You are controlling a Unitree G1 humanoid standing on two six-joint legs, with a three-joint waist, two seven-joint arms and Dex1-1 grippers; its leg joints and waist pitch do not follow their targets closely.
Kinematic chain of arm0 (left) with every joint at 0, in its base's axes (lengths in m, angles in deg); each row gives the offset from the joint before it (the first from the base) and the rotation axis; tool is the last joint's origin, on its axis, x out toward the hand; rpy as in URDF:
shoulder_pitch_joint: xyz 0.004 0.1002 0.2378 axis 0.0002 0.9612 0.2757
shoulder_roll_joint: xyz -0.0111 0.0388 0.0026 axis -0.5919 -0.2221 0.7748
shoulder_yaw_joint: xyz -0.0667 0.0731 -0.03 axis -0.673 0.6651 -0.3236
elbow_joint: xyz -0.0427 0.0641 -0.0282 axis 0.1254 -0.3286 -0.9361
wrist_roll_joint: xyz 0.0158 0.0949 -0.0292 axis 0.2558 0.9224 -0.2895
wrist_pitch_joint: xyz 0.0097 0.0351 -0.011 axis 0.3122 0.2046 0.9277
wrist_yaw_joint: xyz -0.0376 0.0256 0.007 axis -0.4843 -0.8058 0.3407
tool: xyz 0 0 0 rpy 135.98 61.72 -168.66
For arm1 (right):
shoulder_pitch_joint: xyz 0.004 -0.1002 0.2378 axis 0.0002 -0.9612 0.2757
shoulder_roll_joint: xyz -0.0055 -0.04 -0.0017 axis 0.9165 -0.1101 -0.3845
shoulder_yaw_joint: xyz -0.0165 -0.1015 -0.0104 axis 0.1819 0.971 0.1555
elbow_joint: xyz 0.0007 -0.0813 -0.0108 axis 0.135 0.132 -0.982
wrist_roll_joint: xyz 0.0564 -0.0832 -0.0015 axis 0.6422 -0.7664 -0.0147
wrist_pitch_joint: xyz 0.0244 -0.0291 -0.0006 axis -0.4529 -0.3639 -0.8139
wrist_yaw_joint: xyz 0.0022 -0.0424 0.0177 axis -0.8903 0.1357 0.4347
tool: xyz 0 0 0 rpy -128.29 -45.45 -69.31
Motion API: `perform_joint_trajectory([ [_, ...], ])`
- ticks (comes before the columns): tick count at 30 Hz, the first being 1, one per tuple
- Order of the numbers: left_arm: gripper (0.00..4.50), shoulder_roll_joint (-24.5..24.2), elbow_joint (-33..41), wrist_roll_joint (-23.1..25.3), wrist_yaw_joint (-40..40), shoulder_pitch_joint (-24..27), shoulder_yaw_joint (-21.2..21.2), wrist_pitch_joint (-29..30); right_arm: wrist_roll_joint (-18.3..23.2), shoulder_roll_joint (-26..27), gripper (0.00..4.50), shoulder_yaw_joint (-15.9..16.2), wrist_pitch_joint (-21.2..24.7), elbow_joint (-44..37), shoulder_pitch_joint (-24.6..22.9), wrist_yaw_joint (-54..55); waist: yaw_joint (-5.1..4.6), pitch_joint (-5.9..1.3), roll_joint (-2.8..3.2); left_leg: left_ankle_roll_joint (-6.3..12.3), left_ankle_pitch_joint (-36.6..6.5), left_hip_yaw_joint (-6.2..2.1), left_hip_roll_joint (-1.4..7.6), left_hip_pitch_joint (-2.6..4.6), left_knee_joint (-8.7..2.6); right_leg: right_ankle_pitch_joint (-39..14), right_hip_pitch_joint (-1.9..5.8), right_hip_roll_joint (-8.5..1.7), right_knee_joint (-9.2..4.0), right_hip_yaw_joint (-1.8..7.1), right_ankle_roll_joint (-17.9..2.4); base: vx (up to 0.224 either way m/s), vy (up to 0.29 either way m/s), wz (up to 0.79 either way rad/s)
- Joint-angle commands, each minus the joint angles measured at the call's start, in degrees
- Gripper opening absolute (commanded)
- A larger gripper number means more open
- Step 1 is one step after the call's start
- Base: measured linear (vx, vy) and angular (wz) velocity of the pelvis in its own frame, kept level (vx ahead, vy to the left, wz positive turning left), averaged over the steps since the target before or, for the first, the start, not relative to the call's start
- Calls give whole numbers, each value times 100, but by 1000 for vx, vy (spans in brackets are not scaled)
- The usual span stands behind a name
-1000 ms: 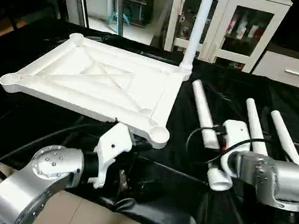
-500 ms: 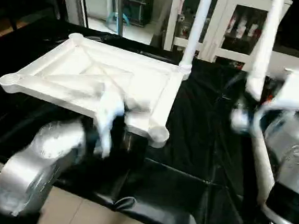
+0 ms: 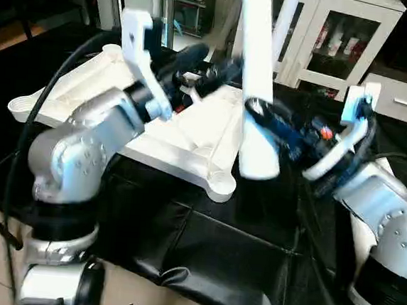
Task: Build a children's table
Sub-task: Pick table leg
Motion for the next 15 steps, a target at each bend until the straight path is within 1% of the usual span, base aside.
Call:
perform_joint_trajectory([
  [1, 450, 103, -66, -468, -104, -210, -178, 221, 152, -52, 185, 69, 27, 1, 14, -146, 22, -359, -23, -258, -700, 16, 22, 68, -382, -648, 274, -256, -394, 169, -856, 0, 0, 0],
  [4, 450, 186, -154, -802, -194, -324, -319, 351, 310, -99, 185, 63, 79, 23, -7, -195, 27, -355, -31, -216, -657, 5, 29, 52, -390, -685, 280, -257, -408, 165, -802, 0, 0, 0],
  [5, 450, 192, -162, -825, -198, -331, -328, 361, 321, -101, 185, 61, 85, 23, -9, -199, 24, -351, -38, -216, -665, 8, 29, 54, -389, -711, 275, -255, -412, 165, -787, 0, 0, 0],
  [6, 450, 212, -222, -889, -191, -373, -356, 467, 406, -131, 185, 58, 108, 27, -23, -202, 29, -354, -34, -210, -668, 9, 28, 57, -386, -746, 274, -255, -414, 165, -772, 0, 0, 0],
  [7, 450, 213, -223, -890, -191, -374, -356, 470, 408, -131, 184, 58, 109, 27, -23, -202, 29, -353, -23, -213, -654, 7, 27, 55, -390, -755, 273, -251, -424, 162, -749, 0, 0, 0],
  [8, 450, 250, -316, -1023, -210, -435, -420, 657, 520, -191, 184, 77, 89, 52, -68, -211, 32, -356, 0, -220, -652, 1, 29, 57, -390, -747, 272, -251, -418, 162, -733, 0, 0, 0],
  [9, 450, 255, -329, -1041, -213, -444, -429, 685, 537, -200, 184, 81, 84, 56, -75, -212, 34, -355, -15, -234, -651, 6, 25, 62, -385, -729, 274, -248, -422, 163, -727, 0, 0, 0],
  [10, 450, 248, -346, -1097, -241, -461, -448, 763, 561, -232, 184, 107, 59, 60, -100, -228, 42, -355, -1, -251, -677, 3, 26, 61, -389, -748, 272, -249, -429, 161, -726, 0, 0, 0],
  [11, 450, 229, -353, -1181, -290, -470, -449, 813, 563, -271, 184, 142, 37, 61, -125, -258, 42, -358, -6, -250, -677, 4, 28, 62, -389, -737, 272, -246, -429, 161, -719, 0, 0, 0],
  [12, 450, 222, -355, -1277, -333, -471, -460, 855, 550, -306, 184, 185, 21, 40, -156, -283, 42, -356, 14, -270, -671, -6, 33, 56, -397, -702, 276, -247, -421, 157, -721, 0, 0, 0],
  [15, 450, 220, -356, -1355, -363, -453, -435, 877, 528, -370, 184, 292, 24, -27, -239, -320, 44, -351, -1, -283, -716, -3, 32, 51, -403, -715, 280, -249, -434, 157, -720, 0, 0, 0],
])
